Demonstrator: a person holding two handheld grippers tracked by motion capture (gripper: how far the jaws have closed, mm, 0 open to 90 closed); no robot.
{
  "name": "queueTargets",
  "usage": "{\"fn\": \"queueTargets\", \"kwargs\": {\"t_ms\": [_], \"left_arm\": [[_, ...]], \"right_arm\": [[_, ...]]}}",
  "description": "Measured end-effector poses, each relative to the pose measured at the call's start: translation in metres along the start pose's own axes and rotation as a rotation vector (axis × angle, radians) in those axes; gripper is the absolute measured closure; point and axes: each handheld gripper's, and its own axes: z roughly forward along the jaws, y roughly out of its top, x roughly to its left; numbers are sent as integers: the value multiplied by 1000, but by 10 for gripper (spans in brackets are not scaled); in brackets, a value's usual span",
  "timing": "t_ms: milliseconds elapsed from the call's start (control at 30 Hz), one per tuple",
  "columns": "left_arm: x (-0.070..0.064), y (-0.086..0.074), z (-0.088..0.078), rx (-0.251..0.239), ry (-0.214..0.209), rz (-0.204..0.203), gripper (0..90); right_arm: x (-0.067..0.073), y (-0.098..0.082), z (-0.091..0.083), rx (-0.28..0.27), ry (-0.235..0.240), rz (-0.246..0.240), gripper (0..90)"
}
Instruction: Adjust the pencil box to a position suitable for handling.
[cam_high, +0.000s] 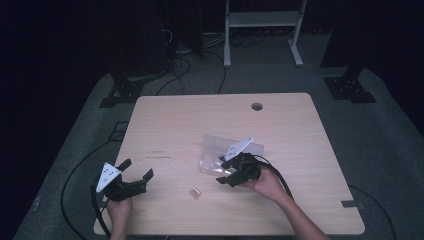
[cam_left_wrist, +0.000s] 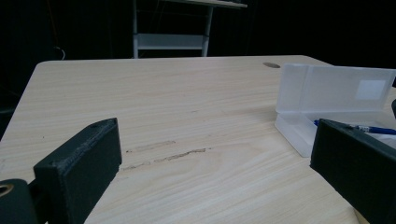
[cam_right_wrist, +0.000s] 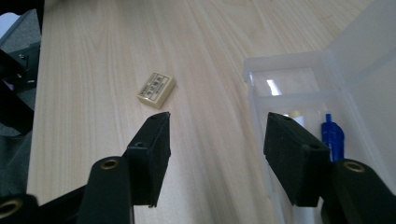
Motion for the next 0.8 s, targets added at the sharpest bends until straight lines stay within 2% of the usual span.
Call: {"fn": "queueTargets", "kwargs": {"t_ms": [300, 800], "left_arm": [[0, 0, 0, -3, -1, 1, 11], [-1, 0, 1, -4, -5, 3, 11]], "right_arm": [[14, 9, 12, -3, 44, -31, 392], [33, 16, 37, 29, 90, -78, 380]]}}
